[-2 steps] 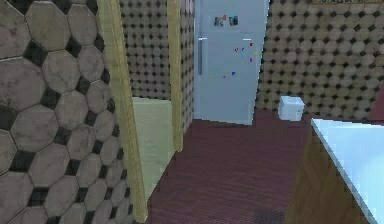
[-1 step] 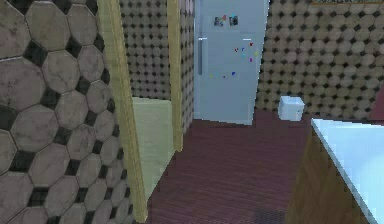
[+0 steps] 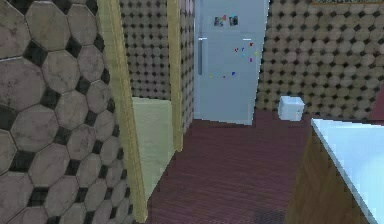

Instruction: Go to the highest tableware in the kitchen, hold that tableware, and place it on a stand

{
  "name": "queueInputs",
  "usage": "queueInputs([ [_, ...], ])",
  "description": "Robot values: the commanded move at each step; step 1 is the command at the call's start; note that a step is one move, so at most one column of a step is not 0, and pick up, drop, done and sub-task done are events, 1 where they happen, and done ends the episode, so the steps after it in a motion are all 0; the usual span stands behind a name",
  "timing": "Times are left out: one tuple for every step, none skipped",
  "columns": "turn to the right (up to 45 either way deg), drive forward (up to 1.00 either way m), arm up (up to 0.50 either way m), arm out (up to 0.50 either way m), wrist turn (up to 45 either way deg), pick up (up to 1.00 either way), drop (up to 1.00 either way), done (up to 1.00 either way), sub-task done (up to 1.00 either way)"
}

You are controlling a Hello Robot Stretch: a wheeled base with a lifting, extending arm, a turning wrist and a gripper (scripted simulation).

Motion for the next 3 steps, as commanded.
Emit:
queueInputs([
  [0.0, 0.0, 0.0, 0.0, 45.0, 0.0, 0.0, 0.0, 0.0],
  [0.0, 0.0, 0.0, 0.0, 9.0, 0.0, 0.0, 0.0, 0.0],
  [0.0, 0.0, -0.06, 0.0, 0.0, 0.0, 0.0, 0.0, 0.0],
])
